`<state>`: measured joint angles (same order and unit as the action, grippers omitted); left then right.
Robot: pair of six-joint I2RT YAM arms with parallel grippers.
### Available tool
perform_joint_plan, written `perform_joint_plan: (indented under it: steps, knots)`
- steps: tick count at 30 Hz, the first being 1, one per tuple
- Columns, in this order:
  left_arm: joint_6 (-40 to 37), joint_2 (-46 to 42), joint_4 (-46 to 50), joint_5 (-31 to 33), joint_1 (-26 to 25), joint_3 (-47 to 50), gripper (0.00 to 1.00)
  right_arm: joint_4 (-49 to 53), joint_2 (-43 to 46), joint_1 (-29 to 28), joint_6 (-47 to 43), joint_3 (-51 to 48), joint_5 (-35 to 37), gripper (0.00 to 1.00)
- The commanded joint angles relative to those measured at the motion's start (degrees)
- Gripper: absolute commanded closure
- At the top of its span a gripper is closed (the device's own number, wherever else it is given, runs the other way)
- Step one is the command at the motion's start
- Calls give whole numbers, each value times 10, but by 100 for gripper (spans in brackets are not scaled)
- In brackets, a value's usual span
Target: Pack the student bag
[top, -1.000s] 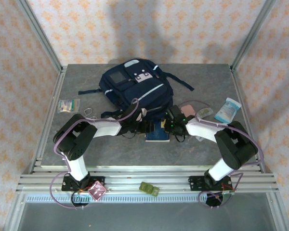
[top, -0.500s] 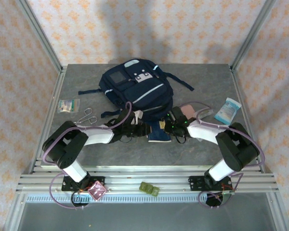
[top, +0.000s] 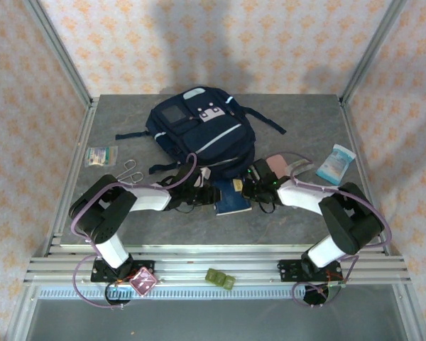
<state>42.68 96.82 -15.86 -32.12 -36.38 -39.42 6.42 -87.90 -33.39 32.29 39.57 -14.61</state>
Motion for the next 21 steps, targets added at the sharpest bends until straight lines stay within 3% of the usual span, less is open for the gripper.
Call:
perform_joint_plan:
  steps: [1, 12, 21]
  knots:
    - [32, -19, -155, -71, -21, 11, 66, 19, -25, -36, 11, -28, -109, 84]
    - [42, -83, -244, -59, -20, 63, 75, 19, -41, -41, 5, -32, -116, 84]
    - [6, -37, -132, -51, -18, 20, 56, 18, -46, -47, 4, -15, -123, 84]
